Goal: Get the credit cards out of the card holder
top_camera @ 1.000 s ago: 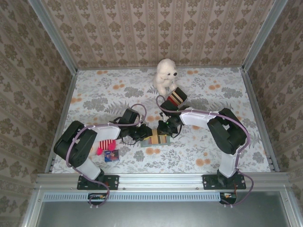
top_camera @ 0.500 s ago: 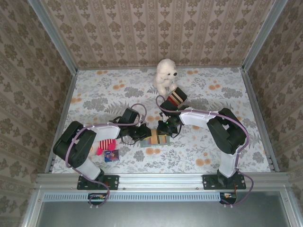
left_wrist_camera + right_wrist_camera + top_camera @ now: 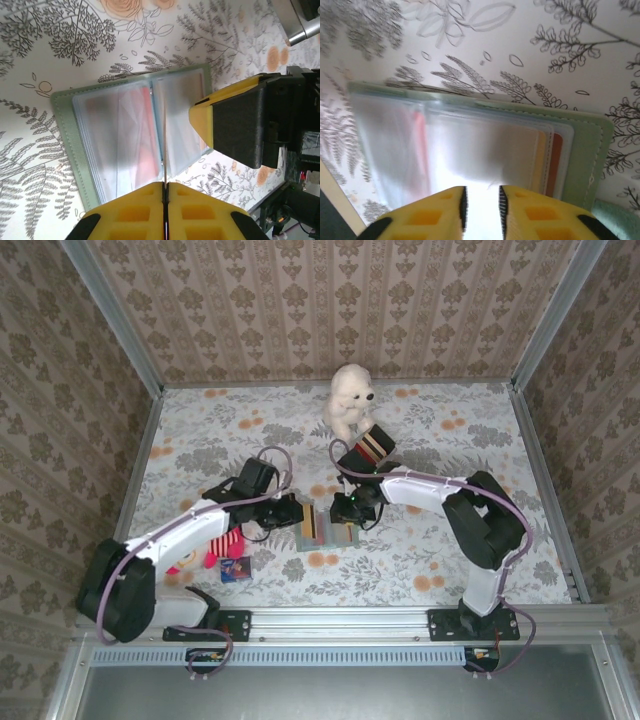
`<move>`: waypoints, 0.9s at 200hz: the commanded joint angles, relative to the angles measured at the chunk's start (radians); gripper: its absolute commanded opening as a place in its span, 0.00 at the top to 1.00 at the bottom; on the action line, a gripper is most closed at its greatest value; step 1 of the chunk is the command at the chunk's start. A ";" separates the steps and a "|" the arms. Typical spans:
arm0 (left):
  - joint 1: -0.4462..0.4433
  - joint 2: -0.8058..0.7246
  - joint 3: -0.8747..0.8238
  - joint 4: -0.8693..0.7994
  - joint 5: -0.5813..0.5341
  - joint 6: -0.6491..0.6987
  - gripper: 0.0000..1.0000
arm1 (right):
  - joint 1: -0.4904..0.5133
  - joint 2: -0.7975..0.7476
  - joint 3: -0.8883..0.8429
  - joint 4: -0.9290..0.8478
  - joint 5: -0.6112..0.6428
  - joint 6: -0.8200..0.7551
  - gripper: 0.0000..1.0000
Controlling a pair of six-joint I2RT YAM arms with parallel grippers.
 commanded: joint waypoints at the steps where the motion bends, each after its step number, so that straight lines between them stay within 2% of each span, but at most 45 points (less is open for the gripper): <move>1: 0.009 -0.064 0.038 -0.039 -0.003 0.007 0.91 | -0.007 -0.133 0.011 0.049 -0.035 0.024 0.64; 21: 0.012 -0.114 0.039 0.017 0.033 -0.044 0.91 | -0.023 -0.202 0.008 0.079 -0.077 0.055 0.57; 43: 0.014 -0.152 0.041 0.085 0.061 -0.109 0.91 | -0.030 -0.259 0.003 0.100 -0.095 0.094 0.42; 77: 0.022 -0.182 0.040 0.221 0.129 -0.222 0.92 | -0.060 -0.356 -0.091 0.311 -0.220 0.222 0.21; 116: 0.042 -0.226 0.034 0.343 0.190 -0.344 0.92 | -0.104 -0.406 -0.168 0.516 -0.327 0.351 0.13; 155: 0.081 -0.279 0.009 0.408 0.271 -0.449 0.92 | -0.124 -0.449 -0.219 0.750 -0.442 0.473 0.22; 180: 0.108 -0.288 0.000 0.458 0.302 -0.501 0.92 | -0.128 -0.454 -0.226 0.841 -0.507 0.532 0.41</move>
